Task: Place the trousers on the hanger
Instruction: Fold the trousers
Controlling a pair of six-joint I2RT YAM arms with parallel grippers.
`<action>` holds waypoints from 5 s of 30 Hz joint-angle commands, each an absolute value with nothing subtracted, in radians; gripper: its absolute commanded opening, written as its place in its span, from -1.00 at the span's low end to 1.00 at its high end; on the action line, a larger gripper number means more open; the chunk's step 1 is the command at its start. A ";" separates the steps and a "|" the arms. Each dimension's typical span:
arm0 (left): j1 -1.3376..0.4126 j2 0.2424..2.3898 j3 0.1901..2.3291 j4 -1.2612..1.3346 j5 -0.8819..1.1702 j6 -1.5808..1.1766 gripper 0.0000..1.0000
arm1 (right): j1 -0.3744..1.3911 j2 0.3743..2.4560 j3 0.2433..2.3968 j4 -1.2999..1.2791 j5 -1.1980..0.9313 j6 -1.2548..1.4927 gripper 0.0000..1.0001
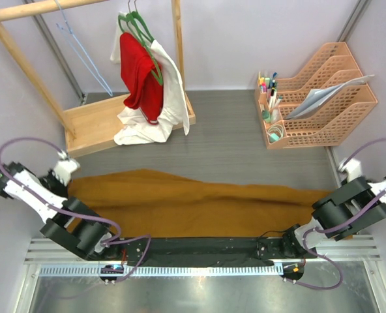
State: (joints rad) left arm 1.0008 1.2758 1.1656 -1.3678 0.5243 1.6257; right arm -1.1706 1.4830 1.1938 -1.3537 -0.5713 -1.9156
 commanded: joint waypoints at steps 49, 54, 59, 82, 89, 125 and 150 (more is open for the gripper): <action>0.940 1.342 1.293 -1.660 0.497 1.608 0.77 | -1.023 1.391 1.073 -1.310 -0.348 -1.846 0.37; 0.968 1.299 1.344 -1.660 0.572 1.582 0.81 | -0.936 1.359 0.936 -1.152 -0.284 -1.735 0.31; 0.983 1.273 1.439 -1.661 0.747 1.456 0.85 | -0.884 1.364 0.838 -1.042 -0.221 -1.657 0.29; 0.660 1.365 0.910 -1.126 0.069 1.128 0.29 | -0.799 1.494 0.785 -0.798 -0.072 -1.491 0.28; 0.560 1.583 0.962 -0.905 0.043 0.897 0.11 | -0.687 1.615 0.814 -0.646 -0.028 -1.333 0.31; 0.446 1.353 1.087 -1.478 0.201 1.089 0.65 | -0.718 1.511 1.048 -1.063 -0.055 -1.535 0.26; 0.472 1.244 0.925 -1.494 0.017 1.423 0.68 | -0.693 1.460 0.888 -0.767 -0.080 -1.609 -0.98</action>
